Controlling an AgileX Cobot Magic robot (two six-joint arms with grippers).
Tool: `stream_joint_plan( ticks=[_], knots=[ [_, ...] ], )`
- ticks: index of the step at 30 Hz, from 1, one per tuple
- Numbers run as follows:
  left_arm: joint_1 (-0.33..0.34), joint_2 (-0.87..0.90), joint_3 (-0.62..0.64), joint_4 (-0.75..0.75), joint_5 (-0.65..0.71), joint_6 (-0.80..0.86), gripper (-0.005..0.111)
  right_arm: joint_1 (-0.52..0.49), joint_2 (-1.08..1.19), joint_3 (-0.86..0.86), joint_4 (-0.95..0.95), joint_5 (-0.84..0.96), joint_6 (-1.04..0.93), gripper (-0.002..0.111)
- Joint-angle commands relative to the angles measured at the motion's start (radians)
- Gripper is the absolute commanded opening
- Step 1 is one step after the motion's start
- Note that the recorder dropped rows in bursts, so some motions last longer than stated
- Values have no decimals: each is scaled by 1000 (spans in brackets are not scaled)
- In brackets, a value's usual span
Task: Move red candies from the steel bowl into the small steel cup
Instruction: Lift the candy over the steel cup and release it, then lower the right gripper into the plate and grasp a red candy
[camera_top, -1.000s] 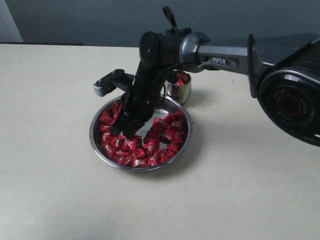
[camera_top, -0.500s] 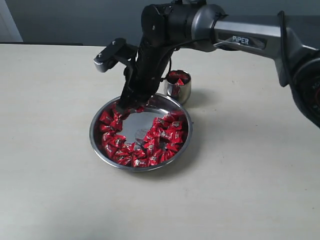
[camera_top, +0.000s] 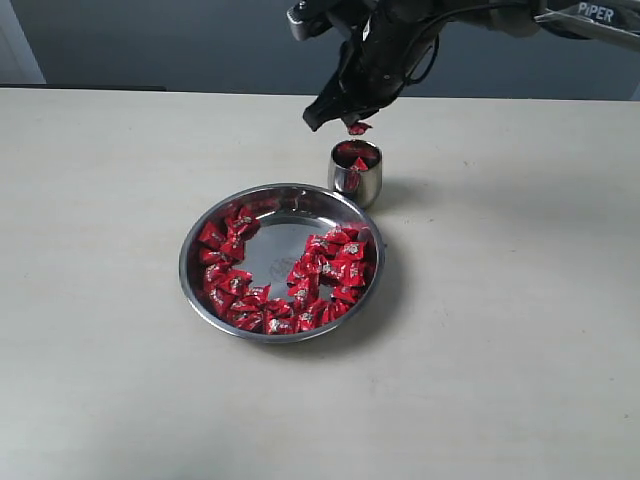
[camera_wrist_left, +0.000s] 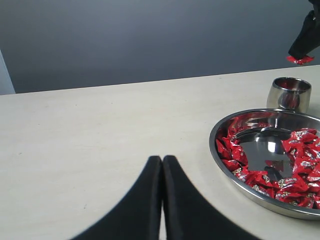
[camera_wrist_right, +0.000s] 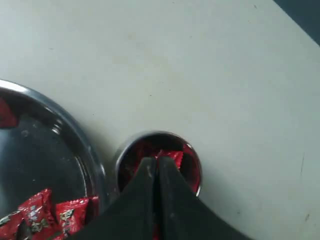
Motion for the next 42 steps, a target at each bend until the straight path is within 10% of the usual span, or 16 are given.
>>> stream_joint_plan(
  ticks=[1, 14, 42],
  knots=[
    [-7, -5, 1, 1, -6, -2, 0, -23, -10, -2, 14, -24, 11, -1],
    [-7, -5, 1, 1, -6, -2, 0, -34, -10, -2, 69, -66, 11, 27],
    [-7, -5, 1, 1, -6, -2, 0, 178, 157, -2, 375, 296, -269, 45]
  ],
)
